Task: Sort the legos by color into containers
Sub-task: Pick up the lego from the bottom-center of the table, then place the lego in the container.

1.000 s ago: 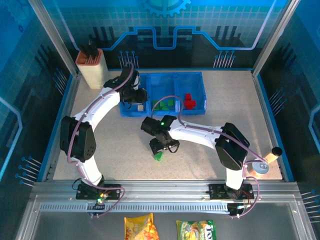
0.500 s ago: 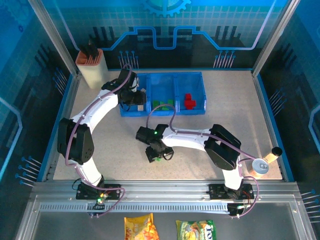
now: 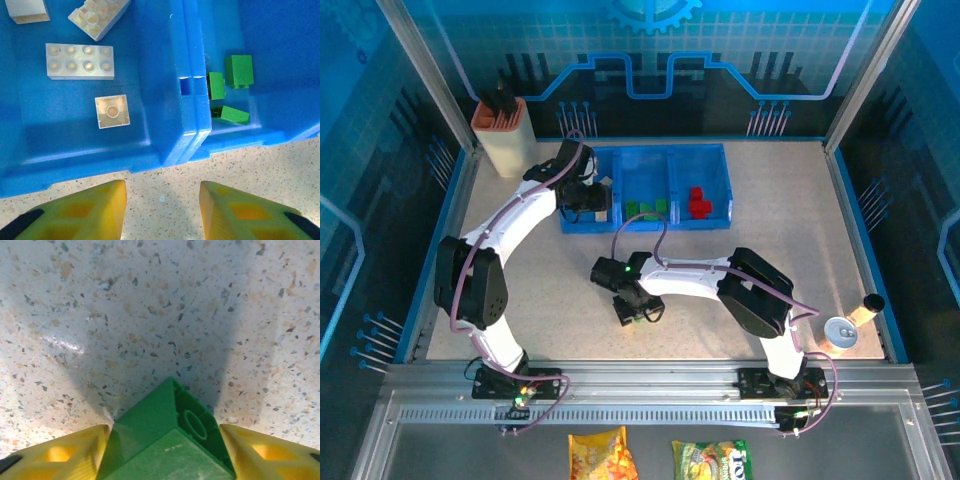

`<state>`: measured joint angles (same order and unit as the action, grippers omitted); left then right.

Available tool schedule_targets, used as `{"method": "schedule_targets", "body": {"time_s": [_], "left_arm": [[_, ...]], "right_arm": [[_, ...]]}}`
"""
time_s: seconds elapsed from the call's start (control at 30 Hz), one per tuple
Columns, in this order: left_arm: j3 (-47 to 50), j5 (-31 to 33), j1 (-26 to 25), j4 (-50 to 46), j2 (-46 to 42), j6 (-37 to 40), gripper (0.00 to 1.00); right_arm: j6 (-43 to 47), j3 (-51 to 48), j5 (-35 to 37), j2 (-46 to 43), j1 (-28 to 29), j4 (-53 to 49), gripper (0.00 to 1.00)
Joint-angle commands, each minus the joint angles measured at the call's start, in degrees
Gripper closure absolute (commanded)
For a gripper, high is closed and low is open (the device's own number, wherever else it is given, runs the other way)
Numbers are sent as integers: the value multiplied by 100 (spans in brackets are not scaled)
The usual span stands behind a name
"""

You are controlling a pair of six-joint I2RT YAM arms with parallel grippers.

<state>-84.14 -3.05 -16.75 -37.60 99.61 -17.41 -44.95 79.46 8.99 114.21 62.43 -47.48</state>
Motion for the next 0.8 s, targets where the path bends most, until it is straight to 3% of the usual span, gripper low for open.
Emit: {"method": "schedule_targets", "body": {"time_s": [0.0, 0.17, 0.47, 0.77], "left_arm": [[103, 17, 32, -19, -188, 108, 56], [187, 31, 32, 29, -241, 62, 56], [848, 219, 41, 200, -638, -56, 56], [1843, 601, 46, 267, -1576, -186, 56]], "right_arm": [[11, 40, 131, 128, -53, -14, 46], [148, 123, 131, 79, -183, -81, 54], [720, 641, 126, 31, -643, -398, 55], [1460, 1529, 96, 149, -1421, -720, 55]]}}
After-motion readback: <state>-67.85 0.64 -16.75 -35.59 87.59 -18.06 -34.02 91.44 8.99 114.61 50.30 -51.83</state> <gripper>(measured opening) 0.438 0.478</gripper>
